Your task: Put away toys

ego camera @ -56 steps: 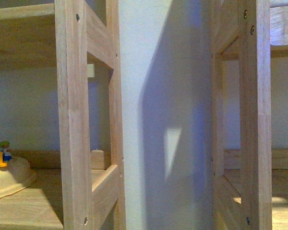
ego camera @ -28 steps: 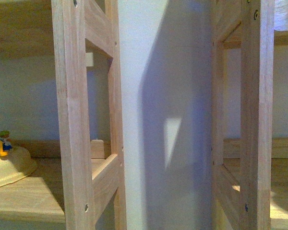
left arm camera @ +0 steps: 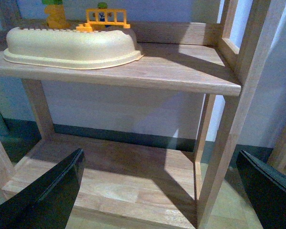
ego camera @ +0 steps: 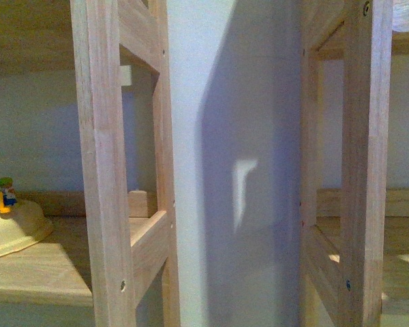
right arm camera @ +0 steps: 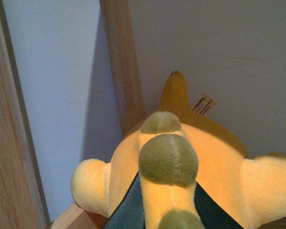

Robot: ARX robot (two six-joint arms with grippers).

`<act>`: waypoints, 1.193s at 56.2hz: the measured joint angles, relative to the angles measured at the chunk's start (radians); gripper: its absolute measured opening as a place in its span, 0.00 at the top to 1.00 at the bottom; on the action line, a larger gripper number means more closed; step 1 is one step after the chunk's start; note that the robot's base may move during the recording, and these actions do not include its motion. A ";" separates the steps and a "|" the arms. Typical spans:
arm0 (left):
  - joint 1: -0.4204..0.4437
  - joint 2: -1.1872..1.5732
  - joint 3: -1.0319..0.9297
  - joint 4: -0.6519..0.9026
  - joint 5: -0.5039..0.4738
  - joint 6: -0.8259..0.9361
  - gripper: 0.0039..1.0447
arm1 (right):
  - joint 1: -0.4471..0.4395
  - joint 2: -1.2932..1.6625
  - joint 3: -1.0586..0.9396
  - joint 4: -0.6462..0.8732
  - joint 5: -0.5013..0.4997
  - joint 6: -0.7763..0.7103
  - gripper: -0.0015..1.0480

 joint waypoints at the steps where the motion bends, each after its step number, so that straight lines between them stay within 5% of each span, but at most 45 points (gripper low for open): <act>1: 0.000 0.000 0.000 0.000 0.000 0.000 0.06 | 0.000 0.002 0.000 0.002 -0.001 0.002 0.91; 50: 0.000 0.000 0.000 0.000 0.000 0.000 0.06 | -0.055 0.048 0.045 -0.034 -0.023 0.027 0.91; 67: 0.000 0.000 0.000 0.000 0.000 0.000 0.06 | -0.055 0.007 0.017 -0.048 0.009 -0.026 0.45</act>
